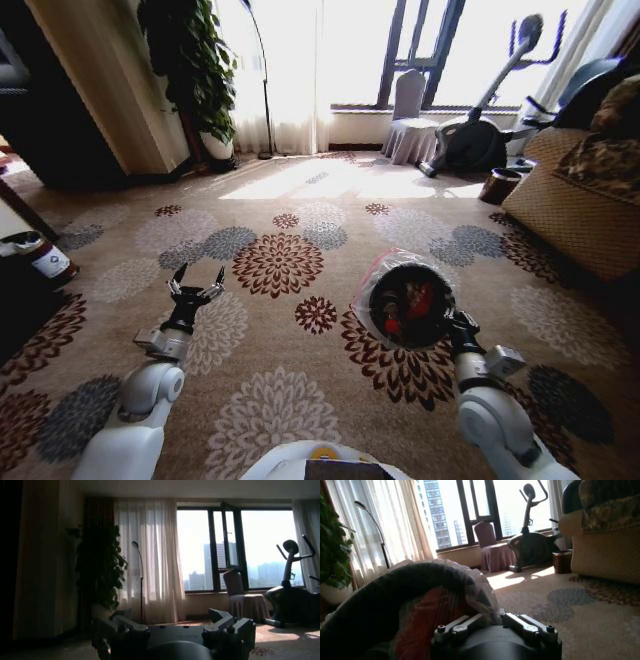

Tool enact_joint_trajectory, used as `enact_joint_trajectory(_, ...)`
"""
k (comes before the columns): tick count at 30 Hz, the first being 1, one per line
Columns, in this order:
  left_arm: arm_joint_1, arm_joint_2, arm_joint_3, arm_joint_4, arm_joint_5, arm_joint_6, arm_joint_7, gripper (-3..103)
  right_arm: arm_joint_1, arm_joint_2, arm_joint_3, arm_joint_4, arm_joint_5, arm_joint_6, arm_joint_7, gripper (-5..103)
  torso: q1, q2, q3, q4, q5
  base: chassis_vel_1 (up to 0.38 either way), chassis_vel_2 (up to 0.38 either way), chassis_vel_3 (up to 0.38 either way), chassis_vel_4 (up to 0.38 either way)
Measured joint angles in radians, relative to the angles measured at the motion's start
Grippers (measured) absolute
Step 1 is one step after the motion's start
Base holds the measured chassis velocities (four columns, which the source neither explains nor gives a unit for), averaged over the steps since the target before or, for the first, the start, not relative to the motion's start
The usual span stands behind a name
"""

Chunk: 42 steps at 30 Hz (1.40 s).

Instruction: Pick up the trash from the ground and place it into the trash bin.

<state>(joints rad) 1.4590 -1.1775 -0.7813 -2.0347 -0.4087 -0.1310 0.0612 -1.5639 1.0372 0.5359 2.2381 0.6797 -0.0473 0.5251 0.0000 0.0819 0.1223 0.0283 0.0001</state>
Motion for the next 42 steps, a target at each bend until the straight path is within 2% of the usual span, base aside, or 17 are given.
enact_joint_trajectory(42,0.000,0.000,0.000,0.000,0.000,0.001,0.000,100,0.001,-0.001,-0.001,-0.001,0.001,-0.001,0.000,0,0.000,-0.005,-0.005,0.0000,0.0000,0.000,0.000,0.000,0.000)
